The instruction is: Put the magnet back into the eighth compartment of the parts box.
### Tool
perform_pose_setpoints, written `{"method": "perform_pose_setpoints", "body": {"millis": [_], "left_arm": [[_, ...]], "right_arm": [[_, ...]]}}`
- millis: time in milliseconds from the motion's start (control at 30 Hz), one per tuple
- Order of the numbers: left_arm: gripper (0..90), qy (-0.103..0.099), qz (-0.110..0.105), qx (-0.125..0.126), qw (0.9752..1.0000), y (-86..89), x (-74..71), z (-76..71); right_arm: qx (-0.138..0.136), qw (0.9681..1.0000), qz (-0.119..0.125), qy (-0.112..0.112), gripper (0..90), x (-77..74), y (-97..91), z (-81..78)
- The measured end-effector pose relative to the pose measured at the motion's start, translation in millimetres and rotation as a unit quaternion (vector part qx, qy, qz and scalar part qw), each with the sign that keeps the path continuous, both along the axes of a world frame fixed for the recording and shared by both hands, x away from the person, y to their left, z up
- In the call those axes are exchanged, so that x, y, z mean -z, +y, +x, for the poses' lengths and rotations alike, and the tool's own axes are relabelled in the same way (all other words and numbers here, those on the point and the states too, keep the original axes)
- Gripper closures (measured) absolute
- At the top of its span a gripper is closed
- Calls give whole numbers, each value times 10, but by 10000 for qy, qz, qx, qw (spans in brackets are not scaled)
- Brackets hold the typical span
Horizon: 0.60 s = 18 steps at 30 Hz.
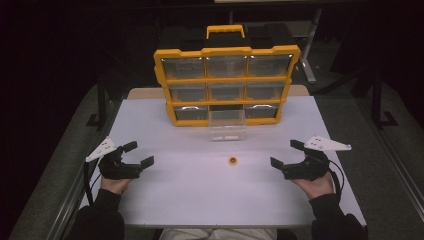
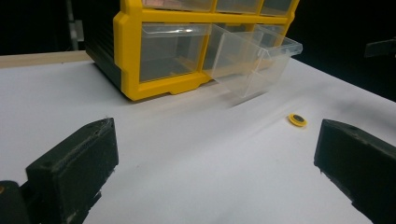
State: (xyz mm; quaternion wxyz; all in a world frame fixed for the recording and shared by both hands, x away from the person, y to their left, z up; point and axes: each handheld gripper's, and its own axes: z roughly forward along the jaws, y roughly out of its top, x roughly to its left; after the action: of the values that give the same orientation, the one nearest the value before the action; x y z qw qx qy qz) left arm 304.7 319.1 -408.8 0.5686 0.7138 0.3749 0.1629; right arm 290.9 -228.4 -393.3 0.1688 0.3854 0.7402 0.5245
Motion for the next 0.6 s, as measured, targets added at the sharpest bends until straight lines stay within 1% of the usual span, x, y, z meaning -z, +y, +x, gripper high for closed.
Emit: {"method": "perform_pose_setpoints", "body": {"millis": [133,167,300,367,433,600], "left_arm": [[0,1,-2,-6,10000,2,2,0],[0,25,-30,3,10000,-3,6,4],[0,64,22,46,10000,-22,21,14],[0,24,46,41,10000,-25,15,5],[0,-13,19,23,10000,-23,9,-2],[0,11,33,19,10000,-16,14,3]], "right_arm": [[-91,9999,-98,14,0,-29,76,54],[-107,9999,-117,37,0,-31,93,66],[-170,9996,-184,98,0,-28,146,120],[-190,9995,-216,134,0,-29,173,148],[-229,9993,-250,146,0,-34,203,173],[-323,9985,-370,236,0,-46,290,223]]}}
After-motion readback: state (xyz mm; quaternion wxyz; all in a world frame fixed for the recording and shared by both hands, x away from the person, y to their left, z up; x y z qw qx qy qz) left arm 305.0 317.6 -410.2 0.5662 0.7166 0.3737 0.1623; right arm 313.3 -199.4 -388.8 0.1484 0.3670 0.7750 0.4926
